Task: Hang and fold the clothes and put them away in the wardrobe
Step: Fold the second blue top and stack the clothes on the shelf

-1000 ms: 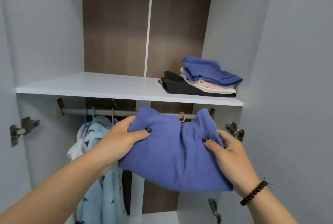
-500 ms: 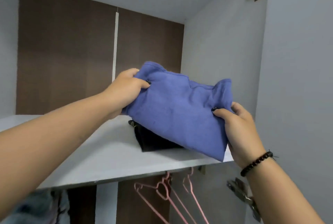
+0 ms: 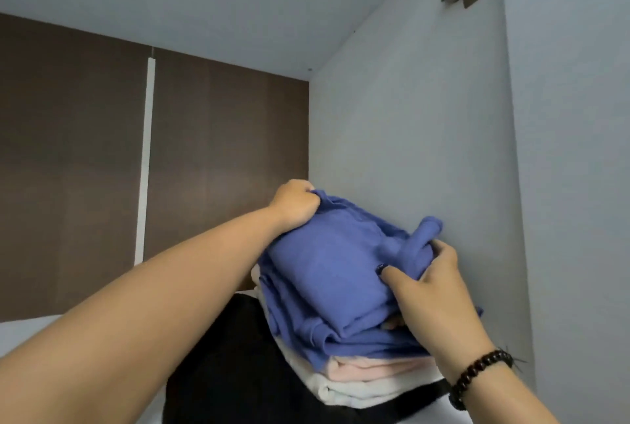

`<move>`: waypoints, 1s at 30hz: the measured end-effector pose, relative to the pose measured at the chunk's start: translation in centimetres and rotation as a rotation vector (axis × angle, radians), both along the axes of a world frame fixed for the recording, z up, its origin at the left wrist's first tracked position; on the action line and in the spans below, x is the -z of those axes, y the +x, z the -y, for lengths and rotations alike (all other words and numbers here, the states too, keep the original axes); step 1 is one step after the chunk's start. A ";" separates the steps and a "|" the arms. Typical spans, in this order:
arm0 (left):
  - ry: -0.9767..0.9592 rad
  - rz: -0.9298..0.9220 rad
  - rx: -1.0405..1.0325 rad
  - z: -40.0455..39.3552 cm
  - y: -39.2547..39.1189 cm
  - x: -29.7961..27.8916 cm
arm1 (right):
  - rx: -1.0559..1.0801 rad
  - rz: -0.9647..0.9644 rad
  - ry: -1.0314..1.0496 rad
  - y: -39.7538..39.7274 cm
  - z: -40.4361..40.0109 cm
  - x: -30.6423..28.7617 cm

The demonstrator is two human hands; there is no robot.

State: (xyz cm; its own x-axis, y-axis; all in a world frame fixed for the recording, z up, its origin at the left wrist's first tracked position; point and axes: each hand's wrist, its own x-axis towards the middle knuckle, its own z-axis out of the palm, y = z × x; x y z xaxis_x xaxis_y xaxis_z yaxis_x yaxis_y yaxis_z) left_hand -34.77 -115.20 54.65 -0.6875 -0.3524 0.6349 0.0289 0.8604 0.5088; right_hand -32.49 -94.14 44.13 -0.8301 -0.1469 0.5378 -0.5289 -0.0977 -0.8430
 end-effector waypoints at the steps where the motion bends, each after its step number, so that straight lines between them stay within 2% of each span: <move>1: -0.034 0.068 -0.014 0.4 -1.3 0.8 | 0.042 -0.022 0.049 -0.2 0.0 0.3; 4: -0.082 0.294 -0.077 1.7 -3.7 3.2 | 0.136 -0.038 0.180 -0.4 -0.1 0.9; 6: -0.109 0.337 -0.096 2.1 -4.0 3.9 | 0.192 -0.049 0.219 -0.3 -0.1 0.9; 8: -0.204 0.321 -0.146 1.9 -3.0 3.3 | 0.302 -0.095 0.302 0.4 -0.3 0.8; 11: -0.391 0.189 -0.195 0.7 -0.4 1.5 | 0.691 -0.313 0.582 1.9 -0.8 0.1; 13: -0.451 0.111 -0.112 -0.6 1.7 0.8 | 0.827 -0.564 0.524 2.2 -0.8 0.0; 15: -0.485 0.123 -0.011 -2.0 3.7 1.0 | 0.759 -0.749 0.403 2.8 -0.4 0.2; 16: -0.513 0.155 0.030 -2.4 4.4 1.6 | 0.669 -0.772 0.426 2.9 -0.2 0.6; 19: -0.585 0.341 0.083 -2.5 5.2 4.6 | 0.347 -0.578 0.645 2.7 0.8 2.4; 21: -0.584 0.464 0.025 -2.4 4.9 7.1 | 0.261 -0.453 0.750 1.7 1.0 3.8; 24: -0.629 0.424 -0.060 -3.0 4.4 9.4 | 0.231 -0.379 0.757 0.8 0.6 4.3; 27: -0.648 0.361 -0.071 -3.2 4.1 9.6 | 0.232 -0.382 0.760 0.6 0.6 4.3; 30: -0.636 0.386 -0.069 -3.1 4.4 9.3 | 0.261 -0.380 0.775 0.7 0.8 4.3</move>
